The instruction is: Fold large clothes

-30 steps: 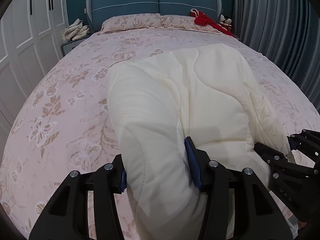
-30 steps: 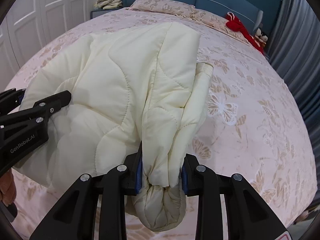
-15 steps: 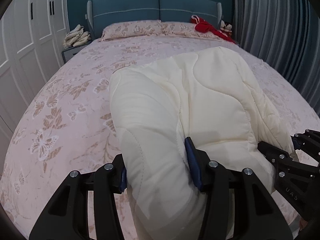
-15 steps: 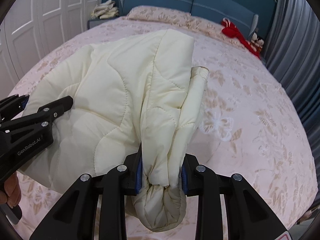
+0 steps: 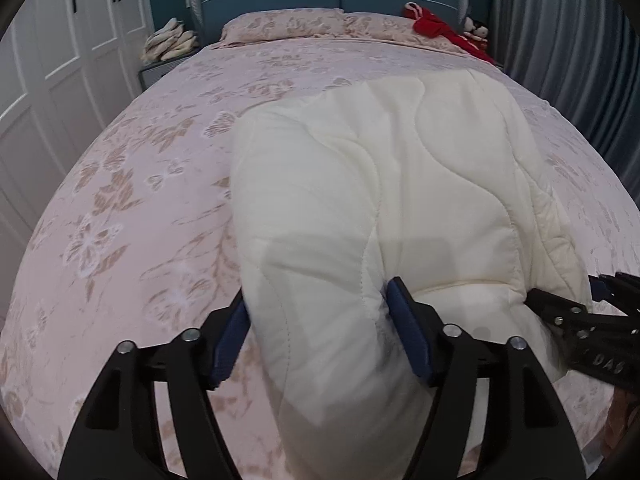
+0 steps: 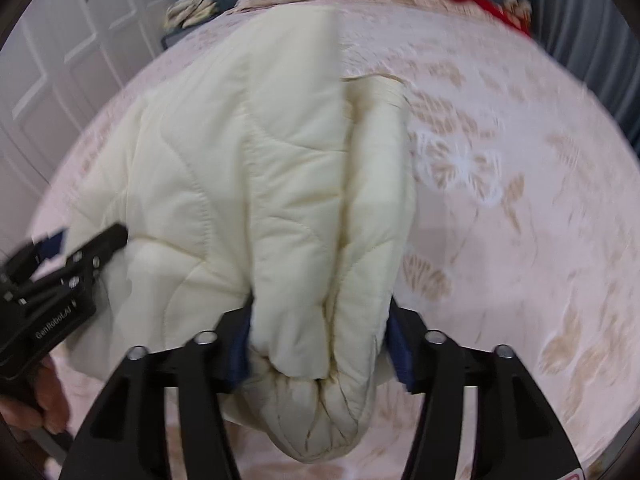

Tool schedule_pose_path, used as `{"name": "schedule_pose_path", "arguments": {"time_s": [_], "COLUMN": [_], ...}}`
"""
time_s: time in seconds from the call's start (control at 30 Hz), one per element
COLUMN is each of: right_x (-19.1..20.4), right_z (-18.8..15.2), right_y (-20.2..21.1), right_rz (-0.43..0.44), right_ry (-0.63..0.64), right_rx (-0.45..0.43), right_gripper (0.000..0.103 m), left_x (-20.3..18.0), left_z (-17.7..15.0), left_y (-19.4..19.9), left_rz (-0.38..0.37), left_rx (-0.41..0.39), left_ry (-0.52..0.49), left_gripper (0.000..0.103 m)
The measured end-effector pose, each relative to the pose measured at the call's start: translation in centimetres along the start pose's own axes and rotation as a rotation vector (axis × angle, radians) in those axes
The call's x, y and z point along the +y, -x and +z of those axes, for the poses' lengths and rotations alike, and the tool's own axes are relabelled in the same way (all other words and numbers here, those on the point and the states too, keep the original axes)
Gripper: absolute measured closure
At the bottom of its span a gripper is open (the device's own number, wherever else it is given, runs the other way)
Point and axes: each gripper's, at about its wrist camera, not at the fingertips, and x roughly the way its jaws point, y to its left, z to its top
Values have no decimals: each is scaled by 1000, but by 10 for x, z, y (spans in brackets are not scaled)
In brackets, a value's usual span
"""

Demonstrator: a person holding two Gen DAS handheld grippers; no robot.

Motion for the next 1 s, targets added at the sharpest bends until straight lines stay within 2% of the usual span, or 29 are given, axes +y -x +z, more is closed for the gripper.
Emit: {"name": "schedule_pose_path", "arguments": {"time_s": [0.1, 0.2, 0.27, 0.33, 0.43, 0.53, 0.6, 0.7, 0.83, 1.0], "right_x": [-10, -17, -18, -16, 4, 28, 36, 32, 15, 13], "right_z": [-8, -16, -16, -10, -2, 0, -3, -8, -13, -25], "right_y": [26, 60, 79, 88, 92, 78, 64, 47, 27, 7], "right_rz": [15, 16, 9, 24, 43, -24, -67, -155, -154, -167], "right_ry": [-23, -40, -43, -31, 53, 173, 223, 242, 188, 183], "right_rx": [-22, -83, -126, -127, -122, -99, -64, -30, 45, 102], "right_gripper": [42, 42, 47, 84, 97, 99, 100, 100, 100, 100], "left_x": [5, 10, 15, 18, 14, -1, -7, -16, -24, -33], "left_z": [-4, -10, -14, -19, -23, -25, -27, -28, -30, -37], "left_y": [26, 46, 55, 62, 67, 61, 55, 51, 45, 33], "left_rz": [51, 88, 94, 84, 62, 101, 99, 117, 128, 127], "left_rx": [-2, 32, 66, 99, 131, 159, 182, 197, 214, 244], "left_ry": [11, 44, 91, 153, 219, 197, 189, 172, 152, 137], "left_gripper": [24, 23, 23, 23, 23, 23, 24, 24, 24, 23]}}
